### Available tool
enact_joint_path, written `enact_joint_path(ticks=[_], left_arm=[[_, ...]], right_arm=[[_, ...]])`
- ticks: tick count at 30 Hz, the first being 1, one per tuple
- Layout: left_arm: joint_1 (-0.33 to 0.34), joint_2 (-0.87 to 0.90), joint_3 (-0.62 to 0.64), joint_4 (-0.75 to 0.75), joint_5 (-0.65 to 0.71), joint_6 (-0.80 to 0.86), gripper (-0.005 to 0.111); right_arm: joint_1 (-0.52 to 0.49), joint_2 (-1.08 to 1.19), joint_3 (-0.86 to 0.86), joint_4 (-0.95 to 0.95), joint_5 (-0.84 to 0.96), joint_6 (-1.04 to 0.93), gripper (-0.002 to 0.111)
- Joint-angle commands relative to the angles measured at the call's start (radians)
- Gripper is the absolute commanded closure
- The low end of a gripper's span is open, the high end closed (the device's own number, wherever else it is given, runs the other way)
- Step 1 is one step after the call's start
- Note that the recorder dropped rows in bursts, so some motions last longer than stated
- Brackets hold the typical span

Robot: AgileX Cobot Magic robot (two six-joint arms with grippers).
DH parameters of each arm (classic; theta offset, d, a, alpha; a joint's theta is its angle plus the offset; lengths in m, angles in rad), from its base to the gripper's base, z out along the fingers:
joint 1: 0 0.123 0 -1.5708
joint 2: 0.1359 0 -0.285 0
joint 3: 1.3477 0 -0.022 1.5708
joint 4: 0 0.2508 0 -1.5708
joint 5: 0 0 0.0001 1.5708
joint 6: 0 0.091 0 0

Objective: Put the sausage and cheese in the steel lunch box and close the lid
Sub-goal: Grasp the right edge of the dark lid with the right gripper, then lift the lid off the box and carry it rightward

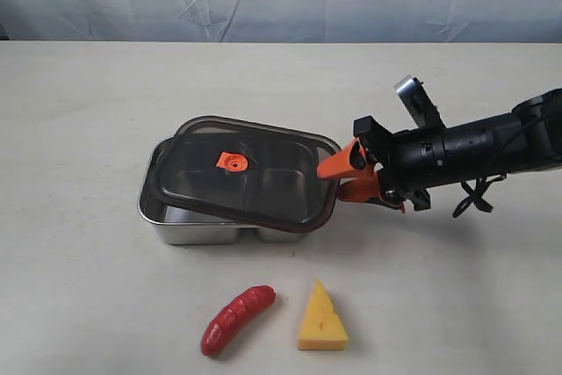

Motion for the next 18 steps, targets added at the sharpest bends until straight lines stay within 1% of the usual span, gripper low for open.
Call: enact_joint_path(ticks=[1,2,3,9,13,18], left_arm=[[-0.007,-0.005,0.001,0.002,-0.013,0.000,0.107],[-0.007,-0.005,0.001,0.002,-0.013,0.000,0.107],[-0.007,-0.005,0.001,0.002,-0.013,0.000,0.107],[-0.007,-0.005,0.001,0.002,-0.013,0.000,0.107],[-0.007,-0.005,0.001,0.002,-0.013,0.000,0.107],[-0.007,-0.005,0.001,0.002,-0.013,0.000,0.107]], right_arm=[[0.002,0.000,0.003,0.027,-0.009,-0.003,0.057],[0.002,0.000,0.003,0.027,-0.009,-0.003,0.060],[0.002,0.000,0.003,0.027,-0.009,-0.003,0.065],[0.002,0.000,0.003,0.013,-0.007,-0.005,0.108],[0.002,0.000,0.003,0.000,0.006,-0.007,0.109],[0.002,0.000,0.003,-0.004,0.085,-0.014,0.109]])
